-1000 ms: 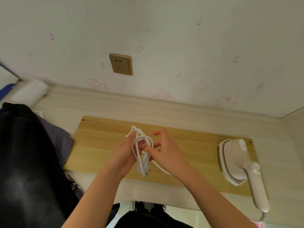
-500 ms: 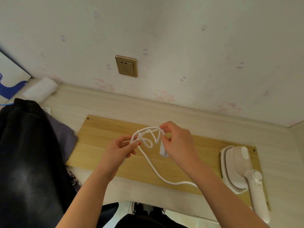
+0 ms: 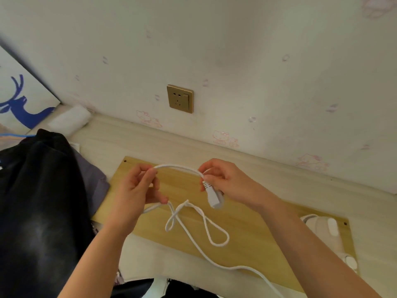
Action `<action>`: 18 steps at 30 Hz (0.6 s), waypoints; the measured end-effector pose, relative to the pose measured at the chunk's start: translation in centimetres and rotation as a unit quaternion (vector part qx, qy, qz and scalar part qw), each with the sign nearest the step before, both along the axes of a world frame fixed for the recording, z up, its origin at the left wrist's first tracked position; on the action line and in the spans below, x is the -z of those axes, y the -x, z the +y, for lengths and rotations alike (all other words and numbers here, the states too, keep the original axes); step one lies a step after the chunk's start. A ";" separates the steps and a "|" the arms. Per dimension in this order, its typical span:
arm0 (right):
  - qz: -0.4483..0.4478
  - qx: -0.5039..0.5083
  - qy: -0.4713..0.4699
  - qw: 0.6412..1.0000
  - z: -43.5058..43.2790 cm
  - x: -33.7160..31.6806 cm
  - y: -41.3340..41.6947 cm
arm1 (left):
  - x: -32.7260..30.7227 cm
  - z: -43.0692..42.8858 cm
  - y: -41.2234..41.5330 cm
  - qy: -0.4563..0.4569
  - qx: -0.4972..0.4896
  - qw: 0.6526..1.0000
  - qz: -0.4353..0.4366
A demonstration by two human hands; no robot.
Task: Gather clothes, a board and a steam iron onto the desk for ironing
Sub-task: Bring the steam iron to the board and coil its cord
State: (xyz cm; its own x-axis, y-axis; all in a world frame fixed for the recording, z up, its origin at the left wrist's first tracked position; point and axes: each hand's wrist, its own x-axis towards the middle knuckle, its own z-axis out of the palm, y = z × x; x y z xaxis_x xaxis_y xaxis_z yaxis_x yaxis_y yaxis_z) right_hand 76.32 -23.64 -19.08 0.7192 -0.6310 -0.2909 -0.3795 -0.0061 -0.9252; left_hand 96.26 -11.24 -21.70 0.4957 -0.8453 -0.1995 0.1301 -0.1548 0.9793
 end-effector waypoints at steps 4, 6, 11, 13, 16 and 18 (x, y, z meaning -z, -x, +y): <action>-0.007 0.010 -0.058 0.998 -0.8 0.4 -2.6 | -0.6 -2.1 -1.6 0.007 -0.041 0.999 -0.001; -0.019 0.009 -0.087 0.996 -1.4 0.6 -3.5 | -0.6 -2.7 -2.9 0.000 -0.058 0.998 0.006; -0.030 -0.034 -0.130 0.991 -2.9 1.2 -5.0 | 0.9 -3.7 -6.4 -0.038 -0.088 0.994 0.060; -0.001 -0.019 -0.063 0.998 -3.4 1.6 -5.8 | 2.0 -3.8 -7.7 -0.053 -0.070 0.995 0.050; 0.005 0.069 0.004 0.998 -4.2 1.8 -7.0 | 3.6 -4.0 -9.3 -0.099 -0.039 0.994 -0.030; 0.007 0.117 0.053 0.992 -4.9 1.8 -7.9 | 4.5 -4.5 -9.9 -0.143 -0.018 0.985 -0.095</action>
